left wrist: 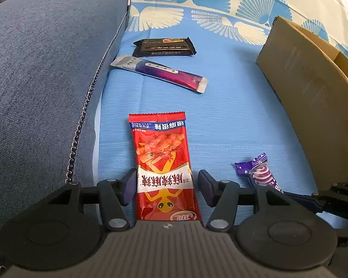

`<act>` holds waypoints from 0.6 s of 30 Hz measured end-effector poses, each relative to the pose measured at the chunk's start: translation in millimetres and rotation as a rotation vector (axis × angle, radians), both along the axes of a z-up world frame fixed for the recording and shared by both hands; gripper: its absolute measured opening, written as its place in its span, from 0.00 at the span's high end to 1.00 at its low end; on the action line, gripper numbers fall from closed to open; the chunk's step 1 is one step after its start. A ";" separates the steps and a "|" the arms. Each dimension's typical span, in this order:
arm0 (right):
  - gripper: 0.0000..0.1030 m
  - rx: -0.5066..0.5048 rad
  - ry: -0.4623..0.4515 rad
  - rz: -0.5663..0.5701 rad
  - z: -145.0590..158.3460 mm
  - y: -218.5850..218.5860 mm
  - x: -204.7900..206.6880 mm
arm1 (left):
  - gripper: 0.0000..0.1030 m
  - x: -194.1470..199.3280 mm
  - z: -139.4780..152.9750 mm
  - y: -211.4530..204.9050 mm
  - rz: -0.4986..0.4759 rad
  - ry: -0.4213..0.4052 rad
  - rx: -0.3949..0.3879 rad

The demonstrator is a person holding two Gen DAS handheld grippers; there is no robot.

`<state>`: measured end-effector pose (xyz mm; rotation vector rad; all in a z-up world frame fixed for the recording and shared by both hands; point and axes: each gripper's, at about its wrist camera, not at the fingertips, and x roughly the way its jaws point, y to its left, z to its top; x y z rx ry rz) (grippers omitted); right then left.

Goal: Organize snacks
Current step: 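Hold the red packet in the left tool and purple bar in the right tool above the bed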

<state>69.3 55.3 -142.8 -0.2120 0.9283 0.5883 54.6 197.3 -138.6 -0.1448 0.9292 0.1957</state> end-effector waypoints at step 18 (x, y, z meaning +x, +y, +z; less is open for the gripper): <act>0.84 0.034 -0.126 0.035 18.0 0.6 -10.5 | 0.50 -0.9 0.6 -2.3 -0.010 -0.012 0.011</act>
